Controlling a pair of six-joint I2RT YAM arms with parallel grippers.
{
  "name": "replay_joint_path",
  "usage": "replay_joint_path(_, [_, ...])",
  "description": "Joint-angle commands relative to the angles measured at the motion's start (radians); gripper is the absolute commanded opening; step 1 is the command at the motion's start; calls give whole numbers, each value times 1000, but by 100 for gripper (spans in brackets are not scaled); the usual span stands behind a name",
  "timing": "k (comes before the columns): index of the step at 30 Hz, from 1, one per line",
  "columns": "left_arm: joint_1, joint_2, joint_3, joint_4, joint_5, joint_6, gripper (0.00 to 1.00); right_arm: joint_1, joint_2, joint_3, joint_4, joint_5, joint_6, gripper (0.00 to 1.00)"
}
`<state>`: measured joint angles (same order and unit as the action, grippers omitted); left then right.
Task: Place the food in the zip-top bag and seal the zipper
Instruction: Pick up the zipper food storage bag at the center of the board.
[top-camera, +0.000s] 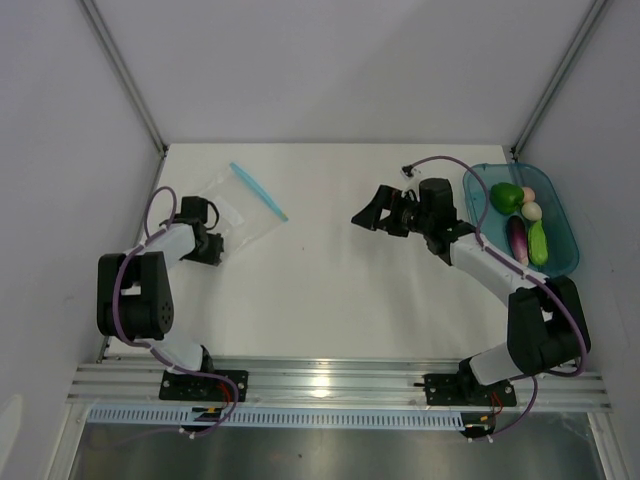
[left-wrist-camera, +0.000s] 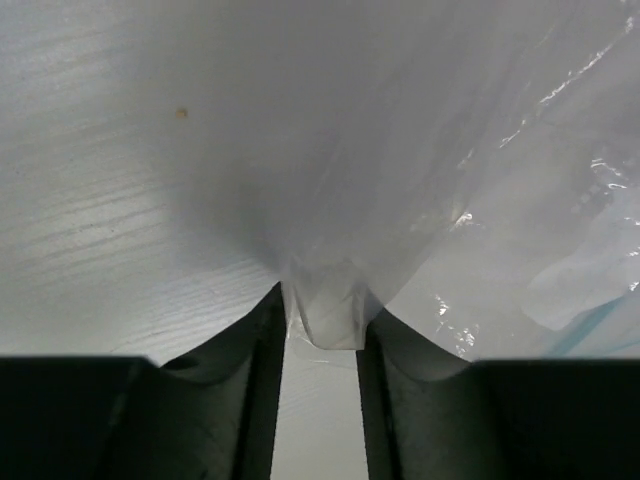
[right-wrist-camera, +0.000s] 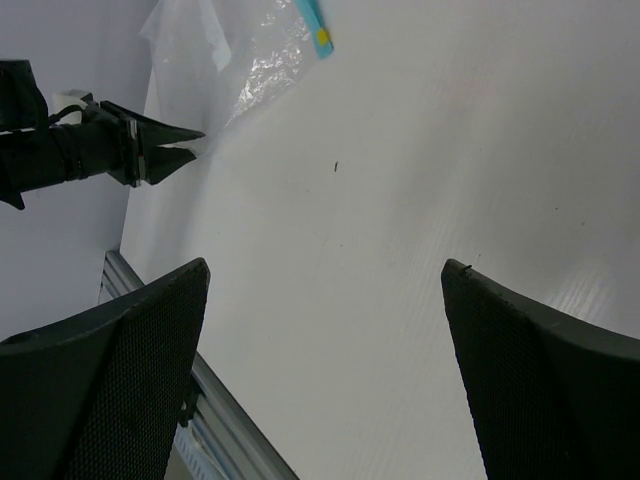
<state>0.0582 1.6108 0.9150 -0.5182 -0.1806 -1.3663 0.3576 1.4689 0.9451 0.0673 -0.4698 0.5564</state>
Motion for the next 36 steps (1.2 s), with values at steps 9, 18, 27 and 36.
replay_joint_path(9, [11, -28, -10, 38, 23, 85, 1, -2, -51, -12, -63, 40, -24, 99])
replay_joint_path(18, [-14, -281, -149, 141, 225, 377, 1, -8, -64, -43, -109, -48, 15, 100])
replay_joint_path(27, [-126, -563, -254, 322, 548, 565, 1, -66, -99, -72, -104, -167, 51, 99])
replay_joint_path(36, [-244, -631, -234, 388, 817, 671, 1, -176, -111, -118, -130, -251, 82, 89])
